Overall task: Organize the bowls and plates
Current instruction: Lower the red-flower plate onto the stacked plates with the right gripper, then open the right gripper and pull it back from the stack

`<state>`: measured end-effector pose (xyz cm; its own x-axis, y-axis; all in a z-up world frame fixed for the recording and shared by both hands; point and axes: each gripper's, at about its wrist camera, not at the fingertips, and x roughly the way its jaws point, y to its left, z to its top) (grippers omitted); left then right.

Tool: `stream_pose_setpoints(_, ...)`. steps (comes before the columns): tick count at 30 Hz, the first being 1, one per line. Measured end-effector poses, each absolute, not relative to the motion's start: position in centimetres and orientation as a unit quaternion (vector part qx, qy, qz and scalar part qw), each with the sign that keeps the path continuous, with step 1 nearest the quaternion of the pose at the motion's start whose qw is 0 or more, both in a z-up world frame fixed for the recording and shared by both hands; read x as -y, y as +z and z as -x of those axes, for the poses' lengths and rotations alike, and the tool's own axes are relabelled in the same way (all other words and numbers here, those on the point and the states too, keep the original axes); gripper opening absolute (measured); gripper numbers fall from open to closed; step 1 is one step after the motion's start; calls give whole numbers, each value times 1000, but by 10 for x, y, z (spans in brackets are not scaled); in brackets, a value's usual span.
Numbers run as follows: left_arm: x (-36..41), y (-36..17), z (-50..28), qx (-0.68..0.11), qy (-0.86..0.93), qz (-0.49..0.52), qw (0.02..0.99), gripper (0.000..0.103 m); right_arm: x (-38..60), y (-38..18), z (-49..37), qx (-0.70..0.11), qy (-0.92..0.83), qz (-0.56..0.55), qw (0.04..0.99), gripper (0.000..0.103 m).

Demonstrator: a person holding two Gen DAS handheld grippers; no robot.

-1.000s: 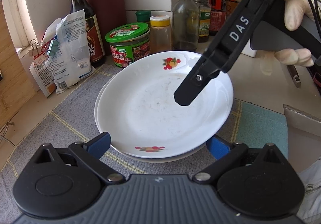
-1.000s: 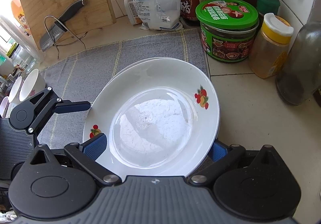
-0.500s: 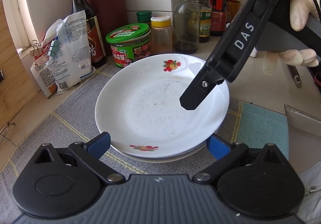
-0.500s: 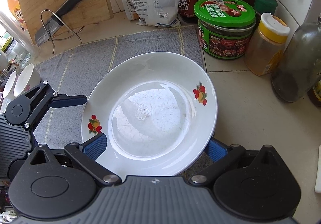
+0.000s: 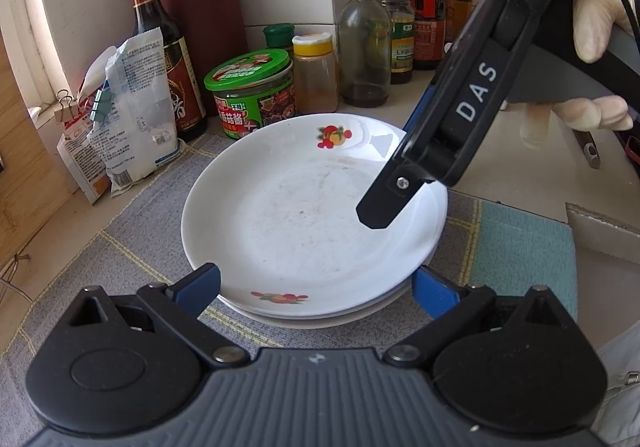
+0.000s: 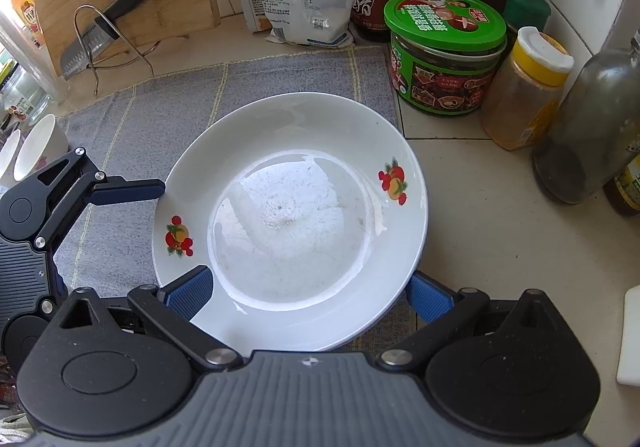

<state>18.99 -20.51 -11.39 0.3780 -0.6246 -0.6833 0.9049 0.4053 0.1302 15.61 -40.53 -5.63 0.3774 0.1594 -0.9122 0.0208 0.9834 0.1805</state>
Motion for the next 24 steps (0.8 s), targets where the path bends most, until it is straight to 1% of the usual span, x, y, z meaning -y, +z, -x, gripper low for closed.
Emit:
stream_pose_setpoints(5,206,-114,-188,-277,-483,-255,791,102,404,-58,-155,-558,38,-74,826,103)
stream_pose_setpoints(9,204,-112,-191,-280,-486,-237,793,102,402,-58,-153,-552,37,-54,831,103)
stream_pose_setpoints(24,196,-100,-183,-254,-451,-228,825,102,386,-39,-144,-483,31,10,875,103)
